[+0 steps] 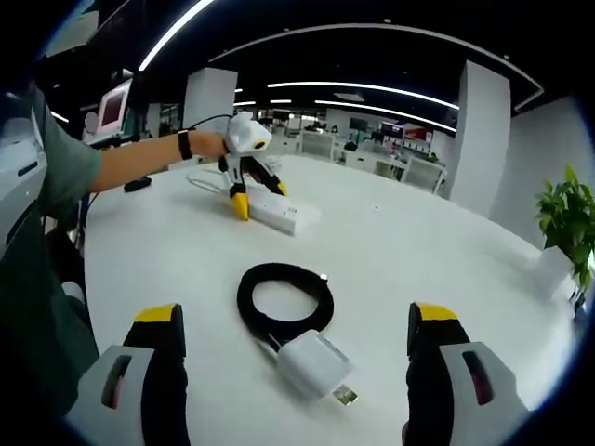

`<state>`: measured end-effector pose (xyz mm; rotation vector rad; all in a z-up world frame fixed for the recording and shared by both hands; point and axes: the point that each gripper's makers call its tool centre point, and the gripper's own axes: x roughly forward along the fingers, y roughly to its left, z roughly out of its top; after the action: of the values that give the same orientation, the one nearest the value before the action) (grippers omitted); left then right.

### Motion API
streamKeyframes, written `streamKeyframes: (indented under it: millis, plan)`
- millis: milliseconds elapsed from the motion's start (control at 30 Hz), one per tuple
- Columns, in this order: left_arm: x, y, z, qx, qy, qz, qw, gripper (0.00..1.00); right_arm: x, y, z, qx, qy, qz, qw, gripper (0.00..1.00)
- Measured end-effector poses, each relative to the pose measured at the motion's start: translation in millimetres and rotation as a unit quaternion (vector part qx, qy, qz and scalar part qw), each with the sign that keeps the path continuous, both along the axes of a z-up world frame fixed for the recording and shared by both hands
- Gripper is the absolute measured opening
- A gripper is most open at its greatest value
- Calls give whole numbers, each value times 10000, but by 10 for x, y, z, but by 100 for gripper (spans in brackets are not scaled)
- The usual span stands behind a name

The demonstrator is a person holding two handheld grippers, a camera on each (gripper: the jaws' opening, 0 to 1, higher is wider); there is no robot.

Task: Straighten the power strip on the desk, plug the charger into it

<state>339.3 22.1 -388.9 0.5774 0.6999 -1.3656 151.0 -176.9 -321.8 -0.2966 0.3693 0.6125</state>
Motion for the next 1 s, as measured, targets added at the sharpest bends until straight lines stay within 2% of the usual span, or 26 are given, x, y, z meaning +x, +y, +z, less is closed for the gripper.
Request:
streamKeyframes:
  millis: [500, 1000]
  plan:
    - [79, -82, 48, -67, -1, -77, 9999, 74, -1, -24, 19, 1, -54, -31, 10000, 99]
    - [115, -260, 53, -131, -4, -131, 9998, 74, 2, -36, -3, -54, -23, -15, 10000, 99]
